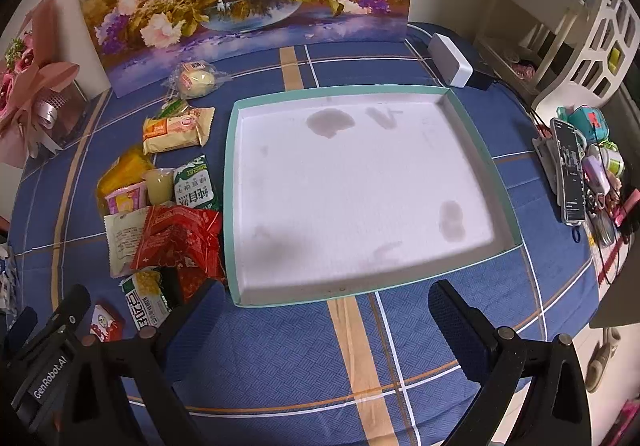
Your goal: Organize snacks
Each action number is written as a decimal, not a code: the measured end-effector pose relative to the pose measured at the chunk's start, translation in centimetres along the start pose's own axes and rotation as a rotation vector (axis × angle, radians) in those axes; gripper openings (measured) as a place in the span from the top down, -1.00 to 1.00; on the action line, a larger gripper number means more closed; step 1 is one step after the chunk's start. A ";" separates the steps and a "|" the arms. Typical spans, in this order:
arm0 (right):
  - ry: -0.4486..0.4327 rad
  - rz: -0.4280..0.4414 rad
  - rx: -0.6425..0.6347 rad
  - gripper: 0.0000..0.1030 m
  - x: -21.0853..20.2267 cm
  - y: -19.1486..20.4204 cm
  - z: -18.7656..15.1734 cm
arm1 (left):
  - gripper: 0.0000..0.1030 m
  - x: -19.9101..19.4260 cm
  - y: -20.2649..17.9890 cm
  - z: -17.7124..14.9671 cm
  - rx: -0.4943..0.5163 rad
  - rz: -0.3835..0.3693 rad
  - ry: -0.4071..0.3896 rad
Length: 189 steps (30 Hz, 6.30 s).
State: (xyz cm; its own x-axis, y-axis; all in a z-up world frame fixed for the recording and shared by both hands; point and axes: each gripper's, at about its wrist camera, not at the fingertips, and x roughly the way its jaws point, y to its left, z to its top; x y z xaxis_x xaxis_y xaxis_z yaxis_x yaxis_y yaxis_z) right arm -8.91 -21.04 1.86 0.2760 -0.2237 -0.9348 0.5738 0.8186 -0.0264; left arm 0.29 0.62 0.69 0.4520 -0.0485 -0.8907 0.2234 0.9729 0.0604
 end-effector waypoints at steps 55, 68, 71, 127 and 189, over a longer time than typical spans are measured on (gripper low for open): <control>-0.014 0.003 0.003 -1.00 -0.5 0.2 0.0 | -1.00 0.0 0.4 0.0 0.001 -0.005 0.005; -0.019 0.056 -0.012 -1.00 -0.7 0.9 0.1 | -1.00 -0.1 1.1 0.0 -0.025 -0.030 0.009; -0.006 0.121 -0.038 -1.00 -0.6 2.2 0.2 | -1.00 -0.1 2.6 -0.1 -0.073 -0.028 0.007; 0.305 0.354 -0.315 0.01 9.1 15.8 -3.7 | -0.61 7.1 10.0 -3.3 -0.195 -0.148 0.247; -0.064 0.298 -0.233 0.02 -1.7 8.1 -0.1 | 0.20 1.2 2.5 2.1 -0.114 -0.273 0.053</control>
State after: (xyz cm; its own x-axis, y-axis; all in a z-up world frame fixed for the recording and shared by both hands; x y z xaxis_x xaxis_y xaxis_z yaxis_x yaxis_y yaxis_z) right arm -4.79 -13.96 3.21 0.4565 0.0157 -0.8896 0.2726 0.9493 0.1566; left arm 3.20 2.55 0.68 0.3419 -0.3028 -0.8896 0.2306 0.9448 -0.2329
